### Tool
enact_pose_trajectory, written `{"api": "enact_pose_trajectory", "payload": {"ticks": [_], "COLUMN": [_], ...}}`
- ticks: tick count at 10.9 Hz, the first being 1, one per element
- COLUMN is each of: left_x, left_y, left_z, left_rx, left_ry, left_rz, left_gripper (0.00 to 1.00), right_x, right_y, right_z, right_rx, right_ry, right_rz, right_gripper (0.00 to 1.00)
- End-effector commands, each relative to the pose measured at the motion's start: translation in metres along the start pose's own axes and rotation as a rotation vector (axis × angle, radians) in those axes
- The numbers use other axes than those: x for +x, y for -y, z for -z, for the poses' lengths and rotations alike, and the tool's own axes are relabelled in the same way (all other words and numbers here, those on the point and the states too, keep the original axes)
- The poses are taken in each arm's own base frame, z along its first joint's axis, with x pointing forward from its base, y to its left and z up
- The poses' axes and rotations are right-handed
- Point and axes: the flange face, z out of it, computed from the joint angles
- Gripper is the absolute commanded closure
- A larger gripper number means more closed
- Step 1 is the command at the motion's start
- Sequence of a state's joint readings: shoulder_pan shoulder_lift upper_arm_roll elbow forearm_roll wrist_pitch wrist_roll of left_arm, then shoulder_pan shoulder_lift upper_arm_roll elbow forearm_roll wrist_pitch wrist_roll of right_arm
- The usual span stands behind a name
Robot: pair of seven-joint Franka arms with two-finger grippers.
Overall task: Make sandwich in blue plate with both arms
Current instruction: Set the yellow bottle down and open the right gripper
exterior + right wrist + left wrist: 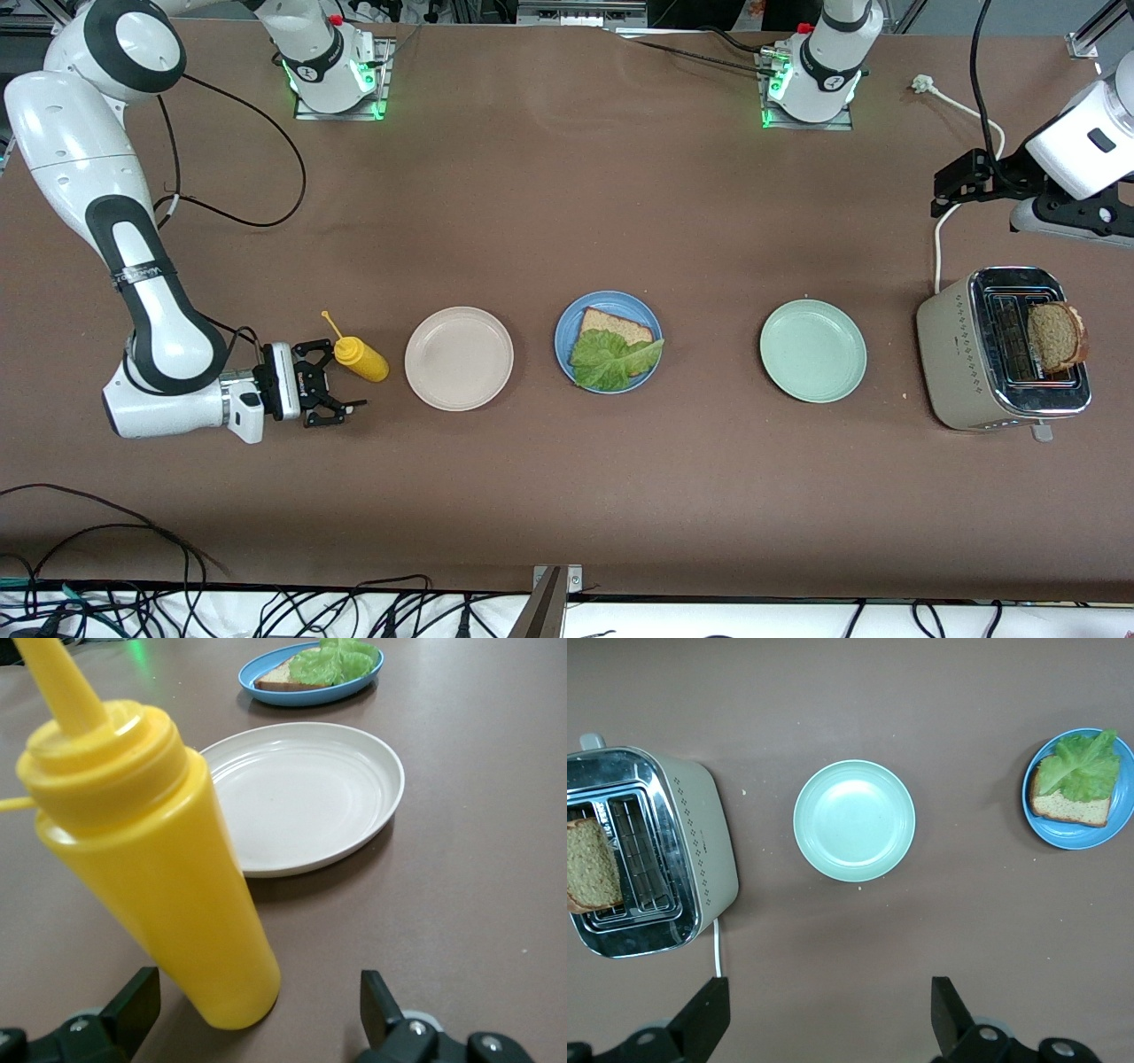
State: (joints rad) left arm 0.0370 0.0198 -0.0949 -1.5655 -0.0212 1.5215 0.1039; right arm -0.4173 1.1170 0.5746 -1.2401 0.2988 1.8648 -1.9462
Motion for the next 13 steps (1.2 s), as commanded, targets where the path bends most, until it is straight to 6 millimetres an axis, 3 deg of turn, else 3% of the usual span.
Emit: {"api": "enact_pose_trajectory", "payload": {"ticks": [1,3,6,7,8,10,11,13], "left_x": [0.000,0.000,0.000,0.000,0.002,0.009,0.013,0.023], "left_y": [0.007,0.013,0.011,0.018,0.036,0.091,0.127,0.177], "left_z": [-0.001,0.000,0.003,0.003,-0.003,-0.027,-0.026,-0.058], "left_rx": [0.006,0.005,0.072,0.073,0.068,0.045,0.049,0.035], "left_ry": [0.013,0.011,0.013,0.011,0.021,0.049,0.010,0.009], "left_rz": [0.007,0.022,0.013,0.019,0.044,0.122,0.101,0.015], "left_gripper": [0.00,0.00,0.00,0.00,0.00,0.00,0.00,0.00], "right_x": [0.005,0.008,-0.005,0.001,0.014,0.027,0.040,0.072], "right_y": [-0.004,-0.001,0.004,0.006,0.009,0.023,0.030,0.045], "right_z": [0.015,0.029,0.042,0.061,0.085,0.119,0.142,0.173], "right_rx": [-0.020,-0.008,0.001,-0.006,-0.017,-0.004,-0.028,-0.069], "right_ry": [0.001,0.065,0.114,0.164,0.209,0.258,0.297,0.361], "right_rz": [0.068,0.107,0.163,0.170,0.167,0.092,0.033,-0.082], "right_gripper": [0.00,0.00,0.00,0.00,0.00,0.00,0.00,0.00]}}
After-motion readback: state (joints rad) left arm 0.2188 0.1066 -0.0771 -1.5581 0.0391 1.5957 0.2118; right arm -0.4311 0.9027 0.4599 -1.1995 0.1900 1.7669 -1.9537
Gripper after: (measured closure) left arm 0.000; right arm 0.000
